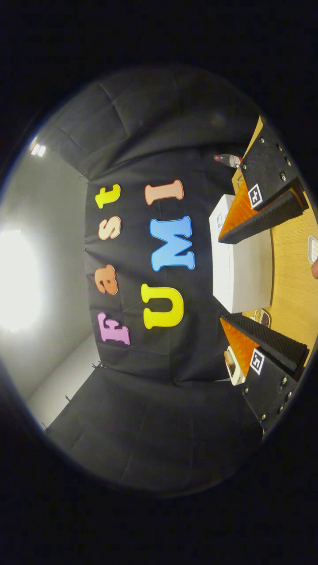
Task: Open the microwave, put the food inside, and close the microwave door.
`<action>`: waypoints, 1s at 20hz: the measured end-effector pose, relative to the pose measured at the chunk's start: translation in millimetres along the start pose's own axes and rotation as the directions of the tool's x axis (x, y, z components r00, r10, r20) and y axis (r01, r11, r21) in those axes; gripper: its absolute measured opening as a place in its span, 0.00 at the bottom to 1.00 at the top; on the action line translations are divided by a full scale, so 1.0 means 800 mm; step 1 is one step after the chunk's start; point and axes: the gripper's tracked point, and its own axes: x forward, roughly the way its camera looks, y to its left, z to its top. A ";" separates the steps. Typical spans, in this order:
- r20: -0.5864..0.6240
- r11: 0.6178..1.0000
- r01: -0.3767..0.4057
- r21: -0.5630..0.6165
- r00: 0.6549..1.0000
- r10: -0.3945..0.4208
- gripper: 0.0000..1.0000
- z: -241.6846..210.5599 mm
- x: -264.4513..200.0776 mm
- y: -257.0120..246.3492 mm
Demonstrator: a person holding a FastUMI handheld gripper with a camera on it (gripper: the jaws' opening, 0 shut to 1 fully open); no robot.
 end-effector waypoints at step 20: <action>0.018 1.000 -0.016 -0.007 1.000 0.016 0.99 0.000 0.003 0.017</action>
